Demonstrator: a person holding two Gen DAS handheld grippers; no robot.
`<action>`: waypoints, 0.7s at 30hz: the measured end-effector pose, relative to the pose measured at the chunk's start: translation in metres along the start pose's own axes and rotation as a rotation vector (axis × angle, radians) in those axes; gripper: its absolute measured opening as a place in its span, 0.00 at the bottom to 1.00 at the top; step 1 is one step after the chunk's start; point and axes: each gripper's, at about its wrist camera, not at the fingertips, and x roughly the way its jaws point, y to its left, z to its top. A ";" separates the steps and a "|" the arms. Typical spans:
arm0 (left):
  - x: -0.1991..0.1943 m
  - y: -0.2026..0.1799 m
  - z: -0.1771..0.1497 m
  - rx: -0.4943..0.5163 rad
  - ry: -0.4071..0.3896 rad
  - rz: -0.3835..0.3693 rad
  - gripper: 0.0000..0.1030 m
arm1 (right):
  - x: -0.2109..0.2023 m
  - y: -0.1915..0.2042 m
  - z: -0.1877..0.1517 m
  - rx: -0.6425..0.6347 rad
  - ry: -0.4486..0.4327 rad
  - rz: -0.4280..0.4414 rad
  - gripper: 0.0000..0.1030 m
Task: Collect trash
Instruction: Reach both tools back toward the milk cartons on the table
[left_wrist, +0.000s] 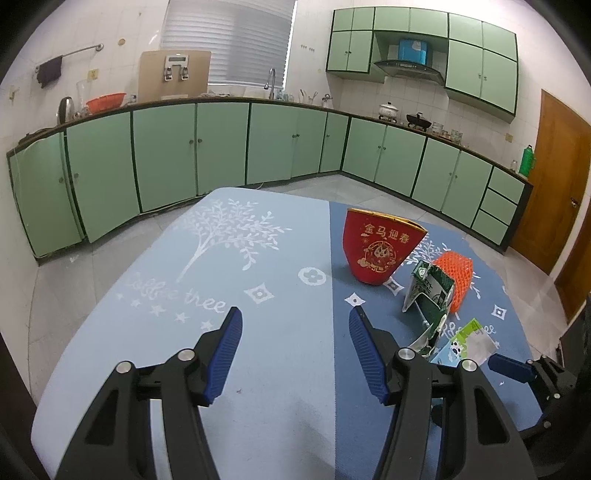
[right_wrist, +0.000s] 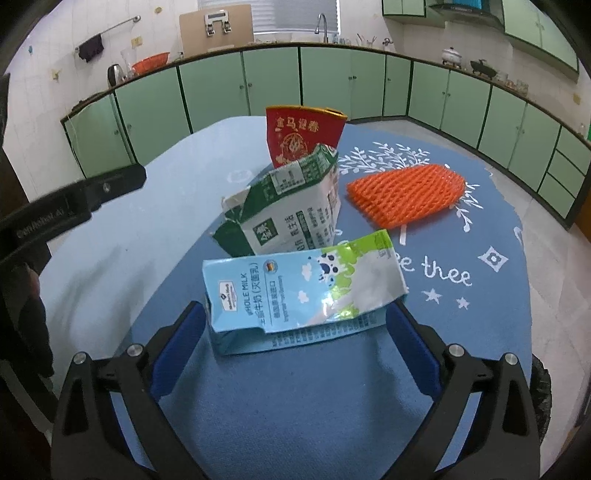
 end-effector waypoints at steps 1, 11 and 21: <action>0.000 0.000 0.000 0.000 0.001 0.000 0.57 | 0.000 -0.002 0.000 0.004 0.003 0.005 0.93; 0.004 -0.015 -0.001 0.013 0.013 -0.022 0.58 | -0.012 -0.039 -0.007 0.052 0.011 -0.068 0.93; 0.006 -0.032 -0.003 0.030 0.019 -0.051 0.58 | -0.028 -0.092 -0.018 0.150 0.012 -0.234 0.93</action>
